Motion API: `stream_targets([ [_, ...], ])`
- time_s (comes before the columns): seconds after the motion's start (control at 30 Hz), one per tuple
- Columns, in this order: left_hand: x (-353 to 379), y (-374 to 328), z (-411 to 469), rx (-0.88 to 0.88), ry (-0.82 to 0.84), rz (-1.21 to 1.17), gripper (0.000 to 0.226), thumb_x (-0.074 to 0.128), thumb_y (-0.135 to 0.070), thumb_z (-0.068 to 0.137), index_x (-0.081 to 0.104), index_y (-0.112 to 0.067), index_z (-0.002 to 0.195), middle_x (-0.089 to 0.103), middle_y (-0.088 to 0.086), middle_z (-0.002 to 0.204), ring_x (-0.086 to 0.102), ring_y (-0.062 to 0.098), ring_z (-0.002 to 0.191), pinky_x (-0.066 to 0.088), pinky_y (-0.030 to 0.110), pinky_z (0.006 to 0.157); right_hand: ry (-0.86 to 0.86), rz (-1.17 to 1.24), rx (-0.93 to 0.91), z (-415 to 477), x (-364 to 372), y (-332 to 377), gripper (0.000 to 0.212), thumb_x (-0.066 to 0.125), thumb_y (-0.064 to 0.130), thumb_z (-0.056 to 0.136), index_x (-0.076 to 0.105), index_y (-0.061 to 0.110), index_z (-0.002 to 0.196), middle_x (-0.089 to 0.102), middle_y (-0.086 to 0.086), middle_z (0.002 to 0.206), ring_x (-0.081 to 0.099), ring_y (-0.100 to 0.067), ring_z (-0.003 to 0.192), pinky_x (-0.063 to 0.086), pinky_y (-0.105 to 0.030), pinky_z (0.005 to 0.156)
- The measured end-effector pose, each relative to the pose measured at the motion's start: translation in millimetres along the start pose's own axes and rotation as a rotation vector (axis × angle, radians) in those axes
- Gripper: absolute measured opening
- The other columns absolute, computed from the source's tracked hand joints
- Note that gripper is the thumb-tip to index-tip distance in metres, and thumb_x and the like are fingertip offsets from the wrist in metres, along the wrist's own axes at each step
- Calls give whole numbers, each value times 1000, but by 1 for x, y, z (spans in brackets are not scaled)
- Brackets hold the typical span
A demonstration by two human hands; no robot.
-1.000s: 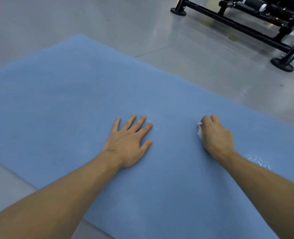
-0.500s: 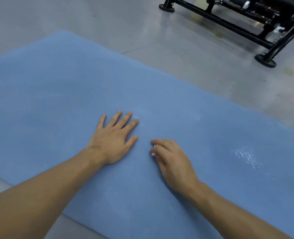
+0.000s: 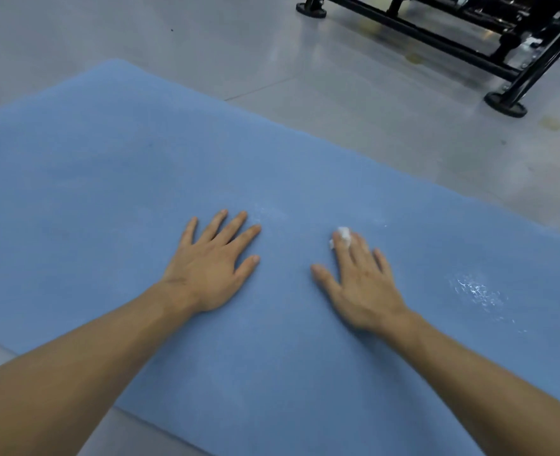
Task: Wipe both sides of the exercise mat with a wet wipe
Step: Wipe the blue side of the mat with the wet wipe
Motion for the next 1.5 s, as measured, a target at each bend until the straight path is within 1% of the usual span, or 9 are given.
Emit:
stream_targets([
  [0.1,1,-1,1,1,-6,-6,74,-5,-66,89,0,-45,160,-8,-18,169,-11,12,157,-6,53,125,-33,9,163,41,-6,-32,94,9,80,89,4,22,163,-2,4,171,-6,-12,156,1,-42,126],
  [0.2,1,-1,1,5,-10,-1,71,-2,-65,92,0,-45,160,-9,-18,169,-12,12,157,-7,53,125,-29,49,164,56,-5,-34,95,13,81,90,5,20,162,-3,0,171,-6,-14,156,2,-41,127],
  [0.47,1,-1,3,-5,25,-12,78,-7,-67,85,0,-45,160,-10,-19,169,-11,11,156,-5,53,125,86,2,-356,-33,-2,26,98,6,83,89,-7,19,162,-9,1,170,-12,-9,155,1,-34,127],
  [0.6,1,-13,-6,9,62,-13,81,-10,-68,81,-1,-48,160,-12,-19,169,-13,10,156,-7,53,125,109,8,-454,-86,0,23,90,13,79,95,-8,22,162,-8,6,170,-14,-5,154,-2,-29,125],
  [0.87,4,-31,-10,3,56,-17,82,-6,-70,82,2,-46,160,-11,-20,169,-13,9,156,-6,55,125,-38,-77,113,-75,-11,-116,99,-5,80,85,0,20,163,-5,6,170,-9,-9,155,-3,-31,125],
  [1.07,10,-54,4,-16,39,-29,83,-2,-74,81,5,-46,160,-9,-21,168,-12,10,156,-7,60,122,-22,83,344,-5,-17,-149,103,10,80,86,5,10,162,-1,-7,171,-2,-18,157,4,-40,127],
  [1.17,11,-60,7,-15,19,-33,81,1,-73,84,7,-46,160,-7,-21,169,-10,10,156,-5,62,121,5,125,220,17,-17,-110,97,19,75,95,-1,8,161,-6,-8,170,-6,-18,156,-1,-37,126],
  [1.37,12,-64,6,1,43,6,78,-4,-70,84,0,-48,159,-13,-22,168,-13,8,155,-7,58,122,71,103,-325,-38,-4,12,96,18,76,94,0,12,162,-6,-5,170,-8,-14,156,-5,-31,126],
  [1.5,12,-73,-1,-35,82,-43,71,5,-69,93,3,-47,160,-13,-21,168,-15,8,155,-8,56,124,36,78,-384,-92,1,17,90,21,72,97,4,13,163,-1,-2,171,-8,-12,156,-5,-30,125],
])
Point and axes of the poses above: each hand's wrist, its own z-axis towards the middle knuckle, its own x-axis out of the palm, y = z × x, the point moved 7 cm from there along z, towards the middle knuckle
